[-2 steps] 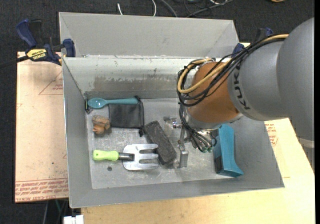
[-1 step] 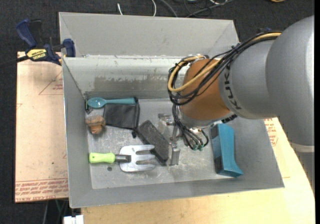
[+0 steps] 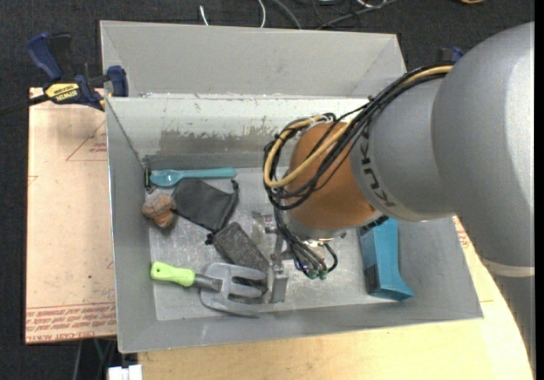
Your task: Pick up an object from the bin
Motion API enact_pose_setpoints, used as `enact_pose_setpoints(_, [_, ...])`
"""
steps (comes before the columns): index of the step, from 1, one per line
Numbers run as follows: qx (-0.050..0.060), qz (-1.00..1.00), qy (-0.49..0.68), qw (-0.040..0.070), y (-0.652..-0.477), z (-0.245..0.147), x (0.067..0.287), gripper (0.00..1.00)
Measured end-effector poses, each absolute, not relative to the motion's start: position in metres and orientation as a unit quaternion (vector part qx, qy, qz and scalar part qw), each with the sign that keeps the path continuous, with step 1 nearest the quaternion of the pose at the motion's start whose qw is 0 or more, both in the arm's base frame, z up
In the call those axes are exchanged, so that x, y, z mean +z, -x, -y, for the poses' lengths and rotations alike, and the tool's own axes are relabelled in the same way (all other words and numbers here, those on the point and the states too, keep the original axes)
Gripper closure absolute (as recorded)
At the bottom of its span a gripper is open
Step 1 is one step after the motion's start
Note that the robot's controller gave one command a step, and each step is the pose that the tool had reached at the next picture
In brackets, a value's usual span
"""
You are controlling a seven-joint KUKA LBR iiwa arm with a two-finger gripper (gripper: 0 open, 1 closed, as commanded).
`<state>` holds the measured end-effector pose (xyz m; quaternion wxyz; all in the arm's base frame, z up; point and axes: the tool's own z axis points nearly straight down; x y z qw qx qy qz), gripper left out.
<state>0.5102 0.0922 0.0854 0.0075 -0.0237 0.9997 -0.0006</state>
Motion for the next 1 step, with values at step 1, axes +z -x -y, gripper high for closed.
enact_pose_setpoints(1, [-0.002,-0.999,-0.052,0.01,-0.5504,-0.0953,0.0701,1.0])
